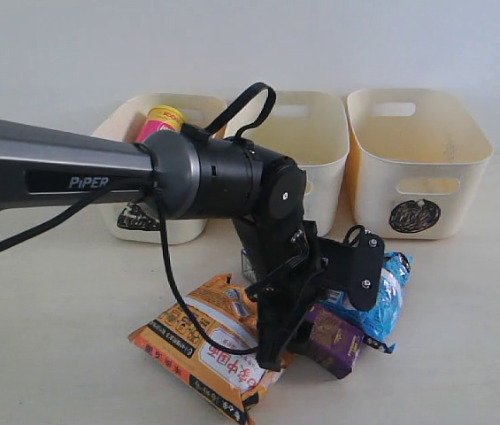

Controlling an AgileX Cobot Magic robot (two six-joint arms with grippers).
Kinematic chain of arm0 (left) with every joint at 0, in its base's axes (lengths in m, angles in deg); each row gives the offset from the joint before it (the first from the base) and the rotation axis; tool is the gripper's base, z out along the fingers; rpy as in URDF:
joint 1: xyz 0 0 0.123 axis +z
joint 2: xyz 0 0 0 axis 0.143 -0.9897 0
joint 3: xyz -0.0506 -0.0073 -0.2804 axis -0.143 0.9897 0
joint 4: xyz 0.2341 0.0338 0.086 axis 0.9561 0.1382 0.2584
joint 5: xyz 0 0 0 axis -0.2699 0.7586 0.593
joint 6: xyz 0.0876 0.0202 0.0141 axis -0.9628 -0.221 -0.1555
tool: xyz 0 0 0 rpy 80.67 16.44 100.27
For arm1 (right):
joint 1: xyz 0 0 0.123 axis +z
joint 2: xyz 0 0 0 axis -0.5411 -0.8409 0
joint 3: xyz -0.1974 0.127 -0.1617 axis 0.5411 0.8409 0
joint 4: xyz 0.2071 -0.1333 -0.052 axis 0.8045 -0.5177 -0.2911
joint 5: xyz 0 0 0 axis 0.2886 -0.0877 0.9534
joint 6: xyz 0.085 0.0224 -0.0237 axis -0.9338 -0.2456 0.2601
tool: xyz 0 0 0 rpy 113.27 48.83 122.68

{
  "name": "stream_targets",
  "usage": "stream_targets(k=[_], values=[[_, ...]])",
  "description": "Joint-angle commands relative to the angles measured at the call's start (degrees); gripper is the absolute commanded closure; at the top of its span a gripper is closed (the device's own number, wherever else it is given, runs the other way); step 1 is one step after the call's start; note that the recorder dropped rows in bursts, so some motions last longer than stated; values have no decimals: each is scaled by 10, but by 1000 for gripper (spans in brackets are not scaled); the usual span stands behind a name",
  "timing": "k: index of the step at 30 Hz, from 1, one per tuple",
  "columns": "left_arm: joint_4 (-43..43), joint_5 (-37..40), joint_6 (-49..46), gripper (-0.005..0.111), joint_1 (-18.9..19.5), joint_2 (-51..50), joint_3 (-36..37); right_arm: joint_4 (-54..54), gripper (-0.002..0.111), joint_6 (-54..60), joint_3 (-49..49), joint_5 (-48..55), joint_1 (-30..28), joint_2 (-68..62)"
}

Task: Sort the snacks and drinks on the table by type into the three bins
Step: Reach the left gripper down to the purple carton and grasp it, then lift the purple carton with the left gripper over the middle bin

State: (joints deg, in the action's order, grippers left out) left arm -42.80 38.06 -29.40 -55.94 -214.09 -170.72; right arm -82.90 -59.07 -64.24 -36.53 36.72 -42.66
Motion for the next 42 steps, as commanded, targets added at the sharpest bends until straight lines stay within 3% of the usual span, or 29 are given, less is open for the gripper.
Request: stream_targets(k=[1,11,16,25,33,42], values=[[5,0,-5,103,-3,23,-1,-1,108,1,0,-2,0,3],[3,54,7,103,-3,102,-1,-1,108,1,0,-2,0,3],[3,37,27,103,-3,131,-1,-1,108,1,0,-2,0,3],[3,-92,172,103,31,149,-1,-1,108,1,0,-2,0,3],[3,-258,303,103,65,148,-1,-1,108,1,0,-2,0,3],[4,-380,397,103,101,118,-1,-1,108,1,0,-2,0,3]])
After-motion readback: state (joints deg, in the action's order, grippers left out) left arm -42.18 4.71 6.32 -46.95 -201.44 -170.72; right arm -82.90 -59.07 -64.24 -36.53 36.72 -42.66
